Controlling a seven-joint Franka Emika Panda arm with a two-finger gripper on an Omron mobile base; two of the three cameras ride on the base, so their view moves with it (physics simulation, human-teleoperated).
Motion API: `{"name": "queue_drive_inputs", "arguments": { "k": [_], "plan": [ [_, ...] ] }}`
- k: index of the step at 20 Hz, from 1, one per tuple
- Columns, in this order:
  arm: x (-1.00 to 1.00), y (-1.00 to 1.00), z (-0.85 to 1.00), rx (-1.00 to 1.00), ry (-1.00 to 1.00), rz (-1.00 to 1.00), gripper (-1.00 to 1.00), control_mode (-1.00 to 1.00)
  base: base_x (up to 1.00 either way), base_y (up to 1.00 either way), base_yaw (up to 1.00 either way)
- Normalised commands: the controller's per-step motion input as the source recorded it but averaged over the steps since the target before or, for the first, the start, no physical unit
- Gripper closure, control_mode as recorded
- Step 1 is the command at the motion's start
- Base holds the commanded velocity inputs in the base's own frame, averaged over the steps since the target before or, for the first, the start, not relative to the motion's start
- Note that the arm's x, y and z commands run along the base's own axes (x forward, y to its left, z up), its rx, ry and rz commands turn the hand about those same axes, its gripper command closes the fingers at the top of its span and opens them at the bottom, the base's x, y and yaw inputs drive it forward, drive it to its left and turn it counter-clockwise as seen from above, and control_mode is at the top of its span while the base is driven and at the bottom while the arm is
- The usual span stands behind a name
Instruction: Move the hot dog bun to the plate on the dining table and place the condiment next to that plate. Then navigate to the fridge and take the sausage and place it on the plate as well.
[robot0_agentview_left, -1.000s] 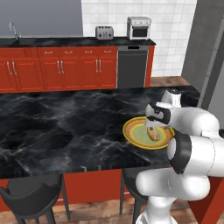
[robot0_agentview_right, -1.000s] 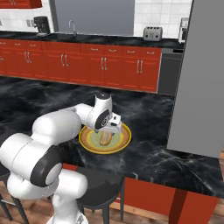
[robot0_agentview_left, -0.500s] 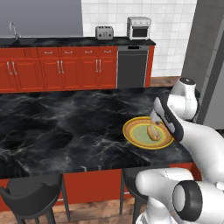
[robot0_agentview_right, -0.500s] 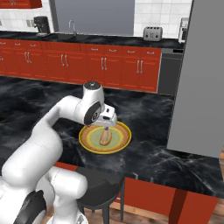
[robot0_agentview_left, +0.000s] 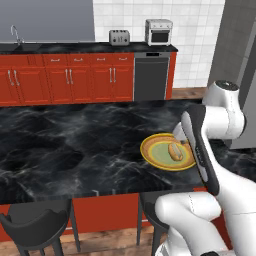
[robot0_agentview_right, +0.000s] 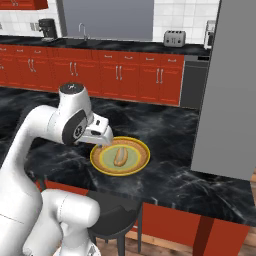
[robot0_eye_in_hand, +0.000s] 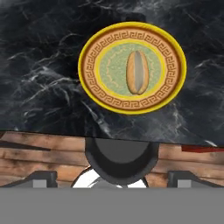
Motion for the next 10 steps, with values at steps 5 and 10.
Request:
{"name": "queue_drive_inputs", "arguments": {
  "k": [5, 10],
  "plan": [
    [-1.00, 0.28, 0.38, 0.00, -0.16, -0.01, -1.00, -1.00, 0.00, 0.00, 0.00],
    [-0.80, 0.02, 0.45, 0.00, -0.27, -0.05, -1.00, -1.00, 0.00, 0.00, 0.00]
  ]
}}
